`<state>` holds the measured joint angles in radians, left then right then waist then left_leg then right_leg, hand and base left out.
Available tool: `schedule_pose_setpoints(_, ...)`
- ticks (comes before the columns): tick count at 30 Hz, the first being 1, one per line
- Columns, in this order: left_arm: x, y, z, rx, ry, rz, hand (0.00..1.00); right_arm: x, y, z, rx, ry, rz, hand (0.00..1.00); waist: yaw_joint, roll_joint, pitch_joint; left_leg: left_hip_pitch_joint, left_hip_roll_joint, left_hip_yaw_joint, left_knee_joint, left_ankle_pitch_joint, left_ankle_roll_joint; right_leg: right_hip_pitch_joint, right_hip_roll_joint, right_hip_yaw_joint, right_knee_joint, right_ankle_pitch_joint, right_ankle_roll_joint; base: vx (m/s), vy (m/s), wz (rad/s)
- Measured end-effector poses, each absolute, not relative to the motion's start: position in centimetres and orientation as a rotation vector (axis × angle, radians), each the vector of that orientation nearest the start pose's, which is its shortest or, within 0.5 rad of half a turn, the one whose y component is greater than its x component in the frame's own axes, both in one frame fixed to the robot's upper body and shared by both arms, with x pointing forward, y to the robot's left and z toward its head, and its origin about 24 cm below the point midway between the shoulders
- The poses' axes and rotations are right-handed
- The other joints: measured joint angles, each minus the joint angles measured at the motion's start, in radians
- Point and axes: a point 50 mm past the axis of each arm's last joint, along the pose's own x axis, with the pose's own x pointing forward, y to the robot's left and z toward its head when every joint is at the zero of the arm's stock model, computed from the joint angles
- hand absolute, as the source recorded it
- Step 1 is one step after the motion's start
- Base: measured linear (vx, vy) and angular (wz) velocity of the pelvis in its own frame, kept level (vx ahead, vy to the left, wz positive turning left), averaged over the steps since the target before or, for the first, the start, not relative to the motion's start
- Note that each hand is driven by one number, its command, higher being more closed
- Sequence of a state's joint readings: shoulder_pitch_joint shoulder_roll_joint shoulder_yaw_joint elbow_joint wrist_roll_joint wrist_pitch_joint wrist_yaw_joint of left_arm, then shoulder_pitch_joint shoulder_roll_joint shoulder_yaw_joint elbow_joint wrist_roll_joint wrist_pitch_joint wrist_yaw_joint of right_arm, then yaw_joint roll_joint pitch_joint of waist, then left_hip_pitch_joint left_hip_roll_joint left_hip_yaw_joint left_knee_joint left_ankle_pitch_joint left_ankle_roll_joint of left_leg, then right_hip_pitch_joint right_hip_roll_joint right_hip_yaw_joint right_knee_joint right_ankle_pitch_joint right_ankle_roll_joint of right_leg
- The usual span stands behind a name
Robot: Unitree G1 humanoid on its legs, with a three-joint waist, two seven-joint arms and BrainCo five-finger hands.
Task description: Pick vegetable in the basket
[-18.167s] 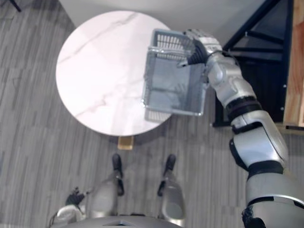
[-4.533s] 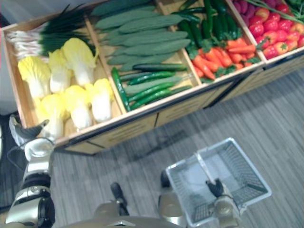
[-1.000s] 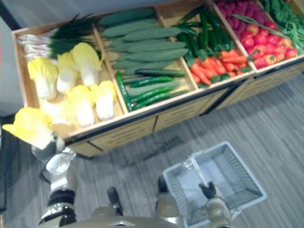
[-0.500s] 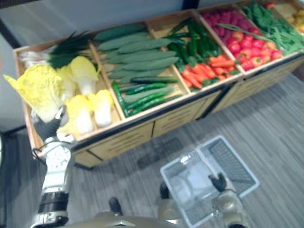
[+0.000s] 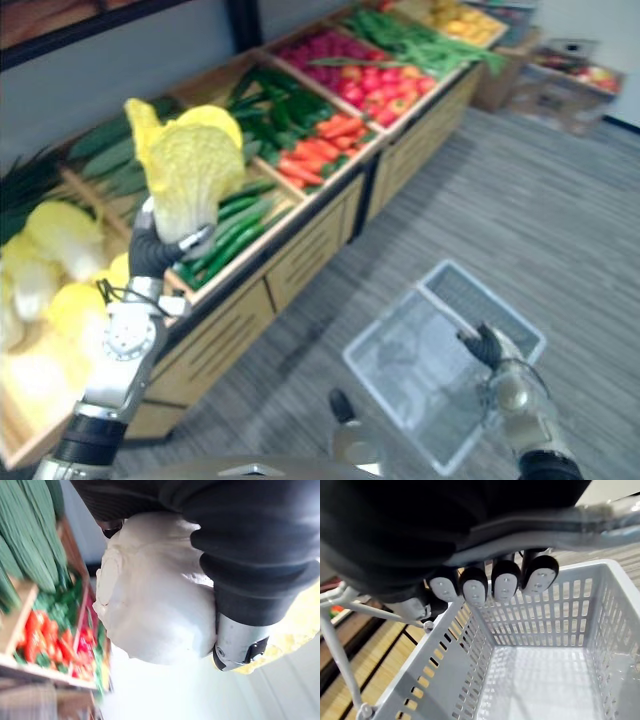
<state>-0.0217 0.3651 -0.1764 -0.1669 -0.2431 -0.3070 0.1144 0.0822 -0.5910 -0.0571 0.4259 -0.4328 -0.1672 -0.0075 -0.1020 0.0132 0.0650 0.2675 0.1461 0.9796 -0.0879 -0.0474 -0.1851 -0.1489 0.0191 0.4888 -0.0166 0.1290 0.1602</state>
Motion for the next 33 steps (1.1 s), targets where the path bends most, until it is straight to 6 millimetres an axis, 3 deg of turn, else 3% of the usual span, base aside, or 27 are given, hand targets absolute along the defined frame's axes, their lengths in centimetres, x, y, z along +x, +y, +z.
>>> schedule_pose_setpoints(5, 24.4, 14.1, 12.5, 0.034, -0.467, -0.414, 1.0, 24.7, -25.9, 4.8, -1.111, 0.029, 0.222, 1.0, 0.002, 0.012, -0.023, 0.032, 0.112, 0.14, 0.207, -0.107, -0.037, 0.001, 0.081, 0.1, 0.027, 0.007, -0.009, 0.04, -0.082, -0.74)
schedule_pose_setpoints(10, 24.0, 13.0, 12.8, -0.001, -0.435, -0.65, 1.0, 26.6, -21.8, 6.5, -1.185, -0.146, 0.421, 1.0, 0.003, 0.019, -0.026, 0.052, 0.171, 0.215, 0.304, -0.152, -0.057, -0.007, 0.133, 0.155, 0.049, 0.007, -0.009, -0.02, -0.012, -0.42)
schedule_pose_setpoints(13, 23.6, 12.4, 12.6, -0.015, -0.403, -0.777, 1.0, 26.9, -20.7, 6.9, -1.24, -0.185, 0.522, 1.0, 0.003, 0.027, -0.03, 0.052, 0.19, 0.245, 0.347, -0.174, -0.061, -0.019, 0.148, 0.177, 0.054, 0.007, -0.009, -0.05, -0.009, -0.27)
schedule_pose_setpoints(20, 22.2, 10.6, 10.9, 0.028, -0.301, -1.033, 1.0, 26.7, -20.6, 7.2, -1.369, -0.169, 0.706, 1.0, -0.004, 0.038, -0.031, 0.053, 0.202, 0.299, 0.391, -0.194, -0.06, -0.042, 0.159, 0.211, 0.064, 0.008, -0.009, -0.06, -0.029, -0.17)
schedule_pose_setpoints(27, 20.3, 8.6, 9.4, 0.024, -0.203, -1.248, 1.0, 27.7, -21.0, 8.5, -1.429, -0.175, 0.712, 1.0, -0.013, 0.04, -0.03, 0.051, 0.219, 0.302, 0.424, -0.209, -0.058, -0.042, 0.16, 0.208, 0.067, 0.007, -0.008, -0.06, -0.05, -0.01)
schedule_pose_setpoints(33, 19.2, 7.2, 9.9, 0.034, -0.214, -1.367, 1.0, 28.2, -22.2, 8.2, -1.436, -0.12, 0.681, 1.0, -0.009, 0.042, -0.028, 0.031, 0.226, 0.294, 0.431, -0.209, -0.058, -0.057, 0.154, 0.187, 0.069, 0.008, -0.008, -0.04, -0.044, 0.06)
